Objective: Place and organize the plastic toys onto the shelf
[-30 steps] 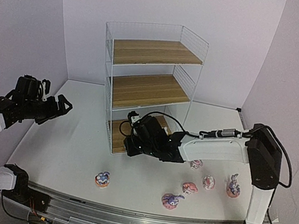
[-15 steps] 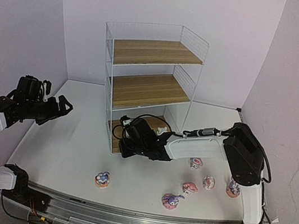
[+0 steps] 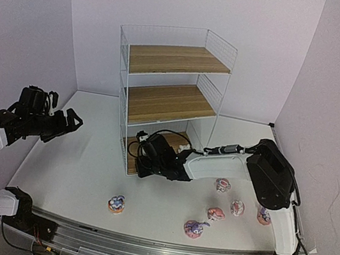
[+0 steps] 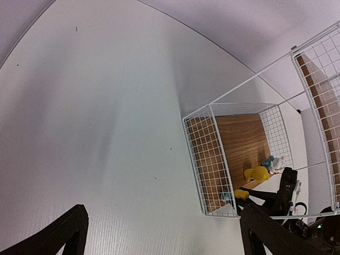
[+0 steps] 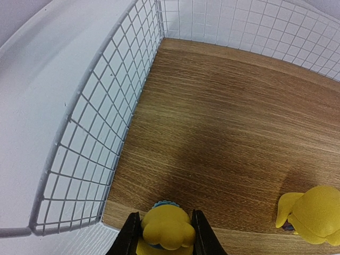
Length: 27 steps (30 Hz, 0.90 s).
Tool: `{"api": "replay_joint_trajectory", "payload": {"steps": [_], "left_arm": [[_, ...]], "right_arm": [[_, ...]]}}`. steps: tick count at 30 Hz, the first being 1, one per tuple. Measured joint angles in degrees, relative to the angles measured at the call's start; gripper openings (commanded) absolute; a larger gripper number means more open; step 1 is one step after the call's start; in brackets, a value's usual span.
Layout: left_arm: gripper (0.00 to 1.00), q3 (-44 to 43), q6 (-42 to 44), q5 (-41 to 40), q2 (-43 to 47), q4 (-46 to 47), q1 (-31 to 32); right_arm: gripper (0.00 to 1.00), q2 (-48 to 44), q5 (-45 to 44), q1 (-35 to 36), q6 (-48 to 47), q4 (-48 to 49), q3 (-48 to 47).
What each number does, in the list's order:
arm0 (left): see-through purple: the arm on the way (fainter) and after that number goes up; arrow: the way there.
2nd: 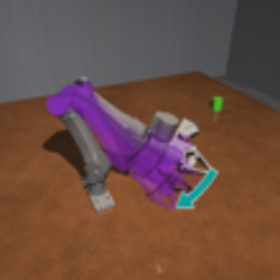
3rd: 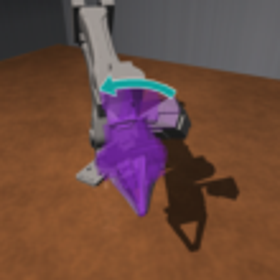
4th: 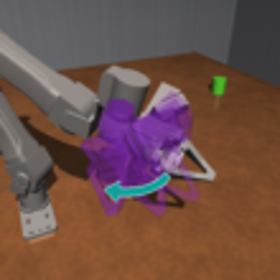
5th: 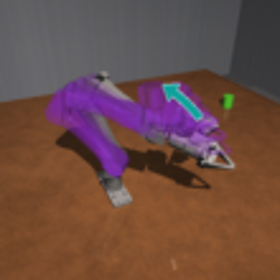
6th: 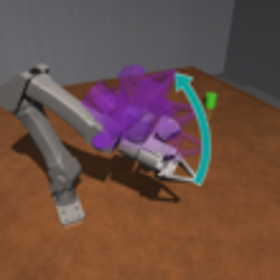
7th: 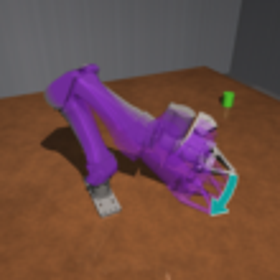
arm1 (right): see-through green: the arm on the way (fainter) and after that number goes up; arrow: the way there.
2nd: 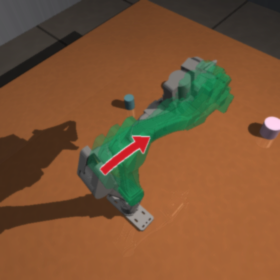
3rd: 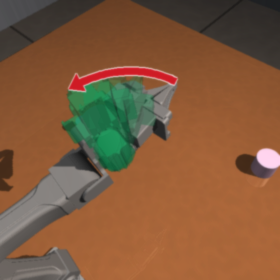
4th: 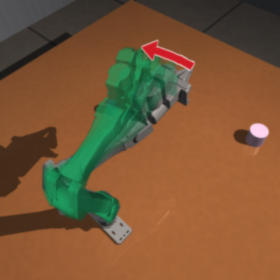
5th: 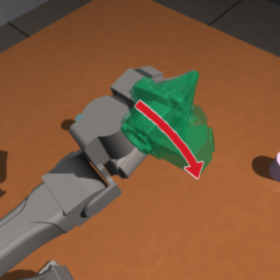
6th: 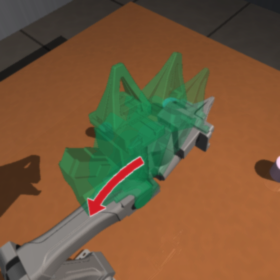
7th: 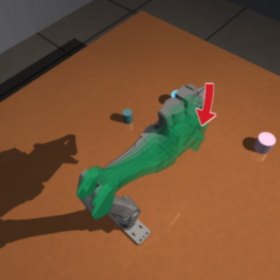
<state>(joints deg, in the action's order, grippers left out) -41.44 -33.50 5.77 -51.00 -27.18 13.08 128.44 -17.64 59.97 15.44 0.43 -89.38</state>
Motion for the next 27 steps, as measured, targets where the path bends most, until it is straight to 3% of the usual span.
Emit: {"api": "replay_joint_trajectory", "payload": {"steps": [13,22,27], "left_arm": [[0.99,0.0,0.0,0.0,0.0,0.0,0.0],[1.00,0.0,0.0,0.0,0.0,0.0,0.0],[1.00,0.0,0.0,0.0,0.0,0.0,0.0]], "right_arm": [[0.25,1.1,-0.7,-0.2,-1.4,0.0,-1.4],[0.46,1.8,-1.6,-0.2,-1.9,-0.1,-1.9],[0.50,1.8,-1.6,-0.2,-1.9,-0.1,-1.9]]}}
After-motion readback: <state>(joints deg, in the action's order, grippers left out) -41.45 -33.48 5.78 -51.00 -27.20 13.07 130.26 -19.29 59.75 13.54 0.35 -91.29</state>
